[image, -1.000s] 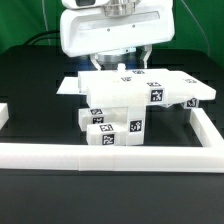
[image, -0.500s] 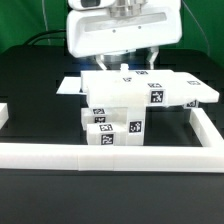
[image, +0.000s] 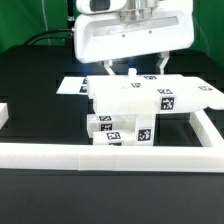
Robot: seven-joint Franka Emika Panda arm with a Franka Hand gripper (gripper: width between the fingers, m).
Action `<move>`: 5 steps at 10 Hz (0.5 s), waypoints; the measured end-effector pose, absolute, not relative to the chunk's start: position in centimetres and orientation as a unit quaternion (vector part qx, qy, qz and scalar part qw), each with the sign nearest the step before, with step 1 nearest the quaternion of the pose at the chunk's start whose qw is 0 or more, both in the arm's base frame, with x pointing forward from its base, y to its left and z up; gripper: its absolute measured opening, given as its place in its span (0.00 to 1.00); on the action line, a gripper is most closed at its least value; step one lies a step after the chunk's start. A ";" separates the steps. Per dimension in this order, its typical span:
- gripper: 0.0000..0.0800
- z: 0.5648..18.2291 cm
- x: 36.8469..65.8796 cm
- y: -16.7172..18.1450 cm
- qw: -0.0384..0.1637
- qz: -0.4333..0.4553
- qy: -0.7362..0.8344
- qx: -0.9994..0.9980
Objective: Assemble chair
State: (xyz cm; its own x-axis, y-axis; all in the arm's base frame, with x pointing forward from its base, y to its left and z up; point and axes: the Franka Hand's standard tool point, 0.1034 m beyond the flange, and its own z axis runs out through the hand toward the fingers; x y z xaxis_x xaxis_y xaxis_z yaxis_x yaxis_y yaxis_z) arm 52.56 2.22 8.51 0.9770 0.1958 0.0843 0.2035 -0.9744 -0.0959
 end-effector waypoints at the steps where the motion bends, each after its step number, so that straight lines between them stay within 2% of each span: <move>1: 0.81 8.6 52.0 1.8 0.050 -0.039 -0.096 -0.993; 5: 0.81 8.5 51.3 2.9 0.051 -0.039 -0.082 -0.995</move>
Offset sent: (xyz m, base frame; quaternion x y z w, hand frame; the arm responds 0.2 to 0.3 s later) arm 0.0000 0.0000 0.0000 0.0000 0.0000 0.0000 1.0000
